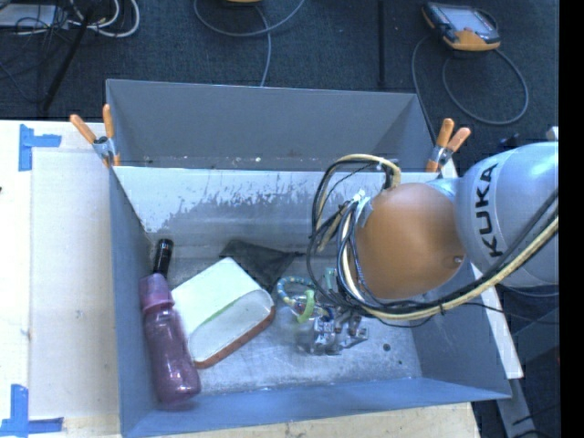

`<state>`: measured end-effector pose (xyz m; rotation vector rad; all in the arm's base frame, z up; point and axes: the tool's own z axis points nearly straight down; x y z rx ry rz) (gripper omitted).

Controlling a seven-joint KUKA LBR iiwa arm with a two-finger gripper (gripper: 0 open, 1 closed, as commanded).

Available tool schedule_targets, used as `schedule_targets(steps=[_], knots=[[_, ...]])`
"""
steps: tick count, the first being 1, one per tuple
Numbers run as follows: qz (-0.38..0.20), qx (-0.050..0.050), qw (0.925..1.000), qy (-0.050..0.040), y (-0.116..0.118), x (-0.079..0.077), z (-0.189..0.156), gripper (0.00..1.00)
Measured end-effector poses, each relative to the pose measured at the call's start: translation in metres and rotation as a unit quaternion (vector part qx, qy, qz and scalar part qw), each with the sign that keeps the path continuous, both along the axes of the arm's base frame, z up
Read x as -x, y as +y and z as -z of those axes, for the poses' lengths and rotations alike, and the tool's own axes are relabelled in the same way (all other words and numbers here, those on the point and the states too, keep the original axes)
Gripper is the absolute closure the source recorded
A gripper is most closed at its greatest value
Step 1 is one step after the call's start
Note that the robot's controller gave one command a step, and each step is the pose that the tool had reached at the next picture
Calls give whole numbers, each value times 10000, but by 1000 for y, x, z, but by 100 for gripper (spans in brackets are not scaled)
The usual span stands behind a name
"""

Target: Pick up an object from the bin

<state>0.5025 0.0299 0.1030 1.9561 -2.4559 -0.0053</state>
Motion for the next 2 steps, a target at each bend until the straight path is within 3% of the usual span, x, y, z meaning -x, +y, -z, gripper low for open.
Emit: schedule_targets(steps=[1,2], knots=[[216,1,9998,31,5,-5,-37,100],[257,-6,9997,9,5,-11,-52,100]])
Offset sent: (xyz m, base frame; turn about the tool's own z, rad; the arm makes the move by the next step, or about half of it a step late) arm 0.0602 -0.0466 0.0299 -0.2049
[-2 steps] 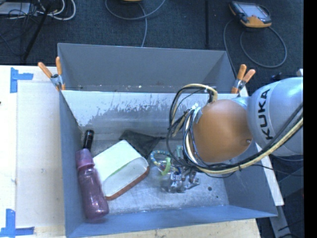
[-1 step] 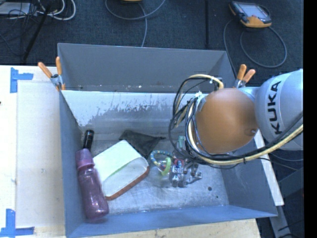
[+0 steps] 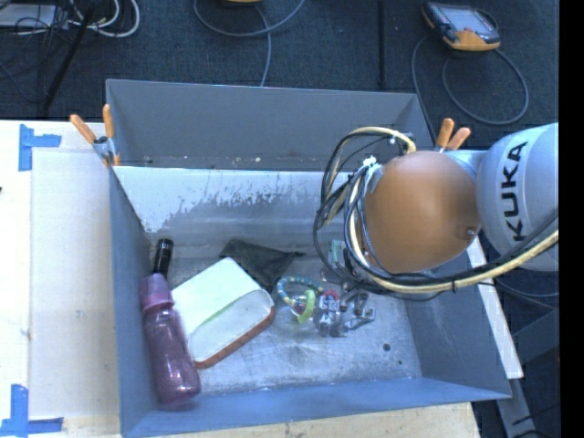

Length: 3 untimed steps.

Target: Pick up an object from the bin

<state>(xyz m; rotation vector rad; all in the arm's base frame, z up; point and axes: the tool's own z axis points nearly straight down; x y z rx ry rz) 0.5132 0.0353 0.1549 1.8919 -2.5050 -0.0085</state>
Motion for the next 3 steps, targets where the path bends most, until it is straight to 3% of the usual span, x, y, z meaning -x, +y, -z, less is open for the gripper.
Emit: schedule_targets(steps=[1,2,3], knots=[[-814,10,9967,-44,-19,-1,16,100],[-1380,-8,9904,2,-34,-46,3,100],[-1362,-15,9907,-4,-38,-53,-41,100]])
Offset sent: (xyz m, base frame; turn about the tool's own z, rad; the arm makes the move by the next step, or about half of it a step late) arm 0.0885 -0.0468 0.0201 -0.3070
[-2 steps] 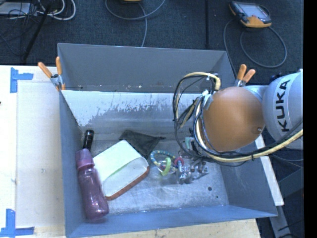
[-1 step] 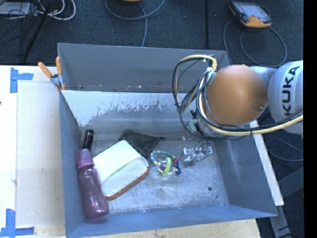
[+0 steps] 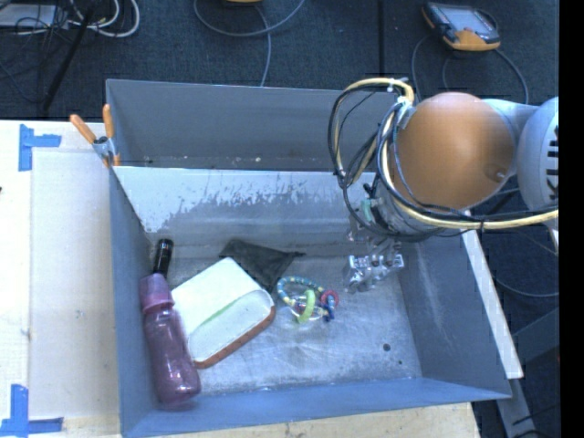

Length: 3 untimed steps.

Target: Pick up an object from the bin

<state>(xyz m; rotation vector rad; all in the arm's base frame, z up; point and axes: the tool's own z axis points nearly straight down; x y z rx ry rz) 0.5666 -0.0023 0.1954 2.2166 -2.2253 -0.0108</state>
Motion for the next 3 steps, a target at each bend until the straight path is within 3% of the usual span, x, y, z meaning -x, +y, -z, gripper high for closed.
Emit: schedule_targets(steps=[1,2,3], knots=[[-2246,-2,9745,-30,103,-39,-11,0],[-2232,-5,9748,-22,104,-39,-11,0],[-2482,14,9687,-37,118,-40,1,0]])
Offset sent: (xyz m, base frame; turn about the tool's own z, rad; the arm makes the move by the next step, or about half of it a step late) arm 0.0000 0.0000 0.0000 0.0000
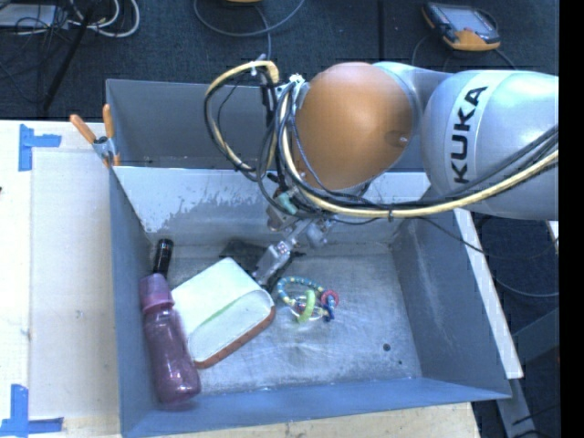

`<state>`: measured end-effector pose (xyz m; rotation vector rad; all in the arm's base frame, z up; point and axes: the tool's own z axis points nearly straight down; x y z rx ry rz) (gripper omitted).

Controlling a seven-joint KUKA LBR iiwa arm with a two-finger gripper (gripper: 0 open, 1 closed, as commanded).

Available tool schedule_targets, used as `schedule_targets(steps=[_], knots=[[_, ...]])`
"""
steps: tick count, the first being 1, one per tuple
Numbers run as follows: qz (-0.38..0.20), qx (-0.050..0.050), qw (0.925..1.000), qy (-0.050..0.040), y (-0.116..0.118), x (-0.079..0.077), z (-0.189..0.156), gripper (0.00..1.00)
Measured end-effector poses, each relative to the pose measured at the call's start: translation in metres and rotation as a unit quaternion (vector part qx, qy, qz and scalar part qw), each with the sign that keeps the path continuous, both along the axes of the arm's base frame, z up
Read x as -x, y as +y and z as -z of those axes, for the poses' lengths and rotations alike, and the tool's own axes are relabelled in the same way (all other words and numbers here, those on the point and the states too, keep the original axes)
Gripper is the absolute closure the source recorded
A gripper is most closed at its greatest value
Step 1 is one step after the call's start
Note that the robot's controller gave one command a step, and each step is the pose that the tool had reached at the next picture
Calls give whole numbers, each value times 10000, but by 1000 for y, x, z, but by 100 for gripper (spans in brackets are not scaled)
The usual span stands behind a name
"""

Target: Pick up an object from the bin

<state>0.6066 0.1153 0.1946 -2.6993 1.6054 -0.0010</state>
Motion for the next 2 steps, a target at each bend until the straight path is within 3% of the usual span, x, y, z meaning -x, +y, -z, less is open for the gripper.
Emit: schedule_targets(steps=[1,2], knots=[[-1588,-9,9873,37,-39,37,98,100],[-1585,-9,9874,37,-39,37,98,100]])
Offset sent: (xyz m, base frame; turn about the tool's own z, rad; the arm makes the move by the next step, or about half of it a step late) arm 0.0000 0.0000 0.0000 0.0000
